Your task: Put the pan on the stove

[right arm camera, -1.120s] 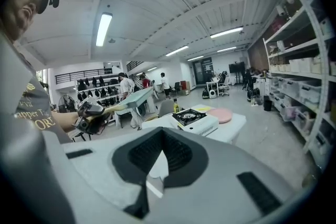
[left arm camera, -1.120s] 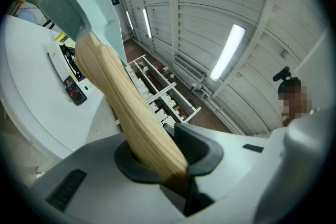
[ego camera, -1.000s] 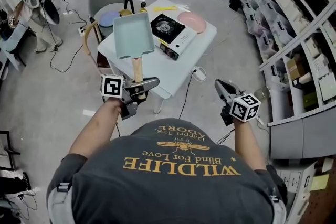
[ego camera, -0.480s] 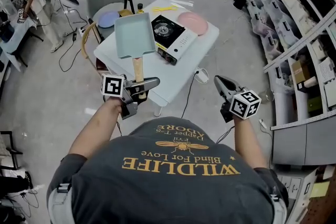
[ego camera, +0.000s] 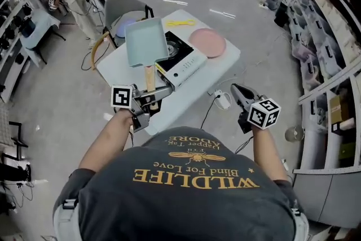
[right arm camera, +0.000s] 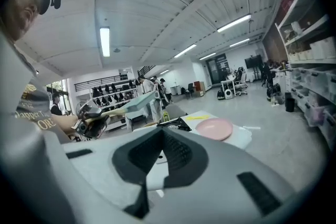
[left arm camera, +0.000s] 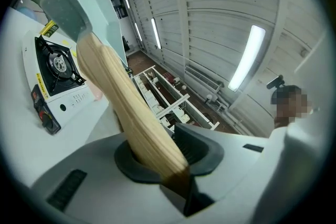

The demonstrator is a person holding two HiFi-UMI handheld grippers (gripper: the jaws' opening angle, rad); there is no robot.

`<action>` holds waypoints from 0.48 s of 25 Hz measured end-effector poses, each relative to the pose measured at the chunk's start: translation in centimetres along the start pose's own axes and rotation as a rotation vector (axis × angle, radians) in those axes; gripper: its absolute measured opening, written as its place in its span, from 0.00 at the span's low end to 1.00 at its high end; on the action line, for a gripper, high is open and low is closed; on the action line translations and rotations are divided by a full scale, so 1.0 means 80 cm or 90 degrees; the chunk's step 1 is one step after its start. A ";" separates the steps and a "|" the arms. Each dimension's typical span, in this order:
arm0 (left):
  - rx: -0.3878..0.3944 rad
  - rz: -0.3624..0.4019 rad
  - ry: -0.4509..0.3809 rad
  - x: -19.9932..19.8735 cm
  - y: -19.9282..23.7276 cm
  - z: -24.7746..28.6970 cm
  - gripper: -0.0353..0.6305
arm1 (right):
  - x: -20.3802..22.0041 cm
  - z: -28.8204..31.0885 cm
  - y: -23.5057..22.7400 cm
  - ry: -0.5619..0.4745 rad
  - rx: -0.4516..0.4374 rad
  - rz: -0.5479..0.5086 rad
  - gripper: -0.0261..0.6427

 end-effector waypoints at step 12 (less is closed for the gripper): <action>-0.062 -0.004 -0.017 -0.034 0.040 0.007 0.19 | 0.018 0.089 -0.039 0.034 -0.079 0.008 0.04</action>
Point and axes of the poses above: the fingertips, and each gripper's own axes: z forward along the fingers, y to its left, x out of its underside, the point moved 1 cm from there along -z, backward along the fingers, and after that the axes turned 15 degrees about -y, right-handed, at the moved point
